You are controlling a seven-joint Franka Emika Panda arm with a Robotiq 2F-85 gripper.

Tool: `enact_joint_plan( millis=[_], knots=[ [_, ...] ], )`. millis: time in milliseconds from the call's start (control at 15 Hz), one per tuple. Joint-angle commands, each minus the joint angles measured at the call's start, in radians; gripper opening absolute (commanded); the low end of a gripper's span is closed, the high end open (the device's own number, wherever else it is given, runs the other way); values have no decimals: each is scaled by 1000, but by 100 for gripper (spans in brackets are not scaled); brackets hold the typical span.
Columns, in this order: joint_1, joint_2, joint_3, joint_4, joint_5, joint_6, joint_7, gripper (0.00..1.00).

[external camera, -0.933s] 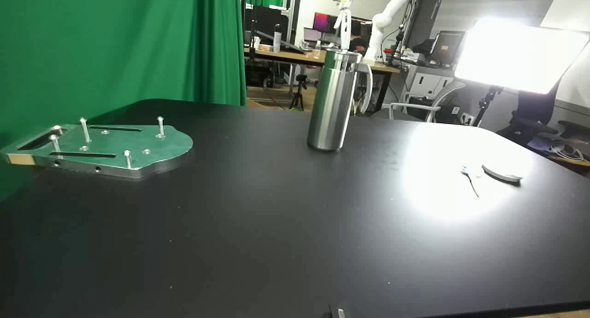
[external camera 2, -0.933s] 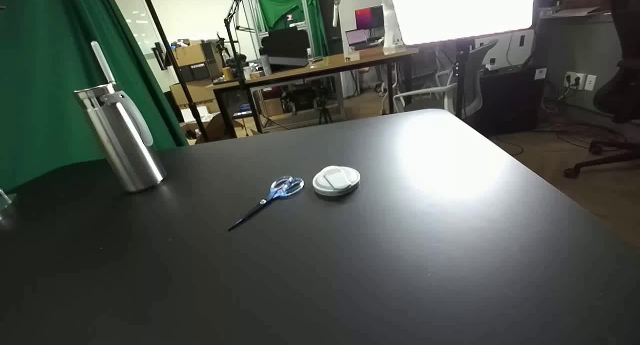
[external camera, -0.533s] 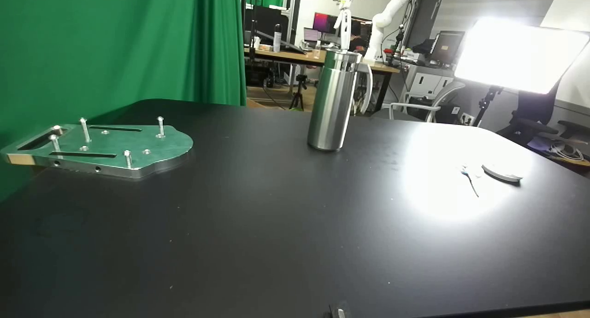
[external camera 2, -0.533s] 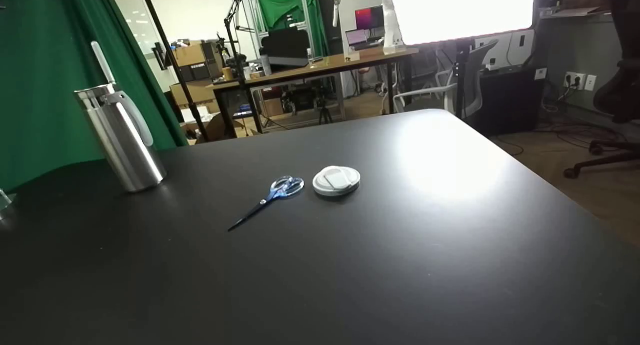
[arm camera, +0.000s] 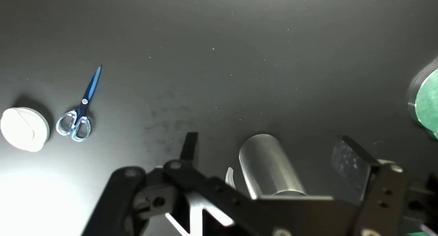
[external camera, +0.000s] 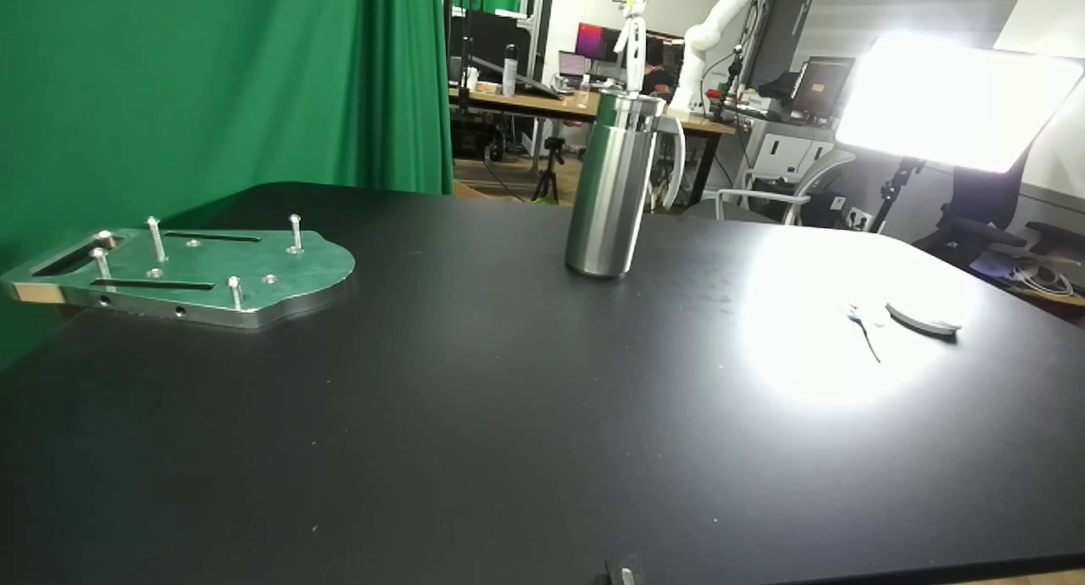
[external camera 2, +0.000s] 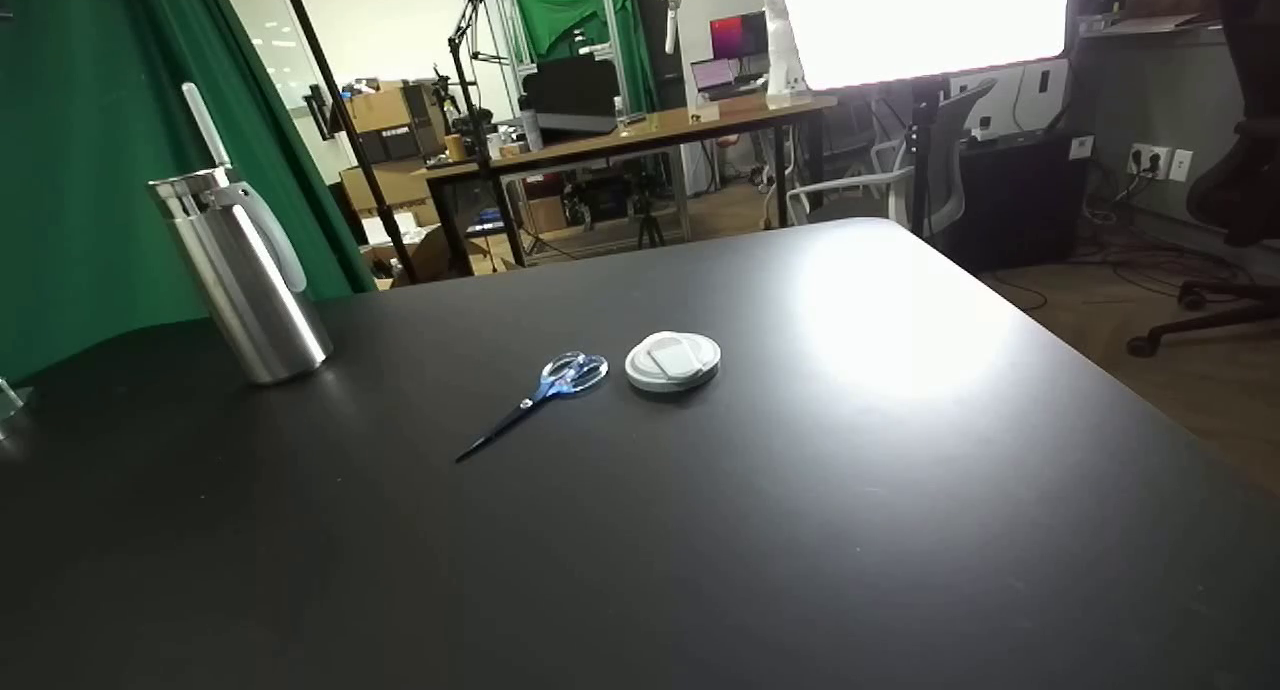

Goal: Move the bottle brush up and down repeatedly in the thermos flask

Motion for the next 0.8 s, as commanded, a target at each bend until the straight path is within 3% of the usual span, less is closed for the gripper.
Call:
enact_joint_plan(
  millis=[0, 733],
  knots=[
    [0, 62, 0, 51, -25, 24, 31, 100],
    [27, 431, -12, 416, -61, 106, 76, 100]
  ],
)
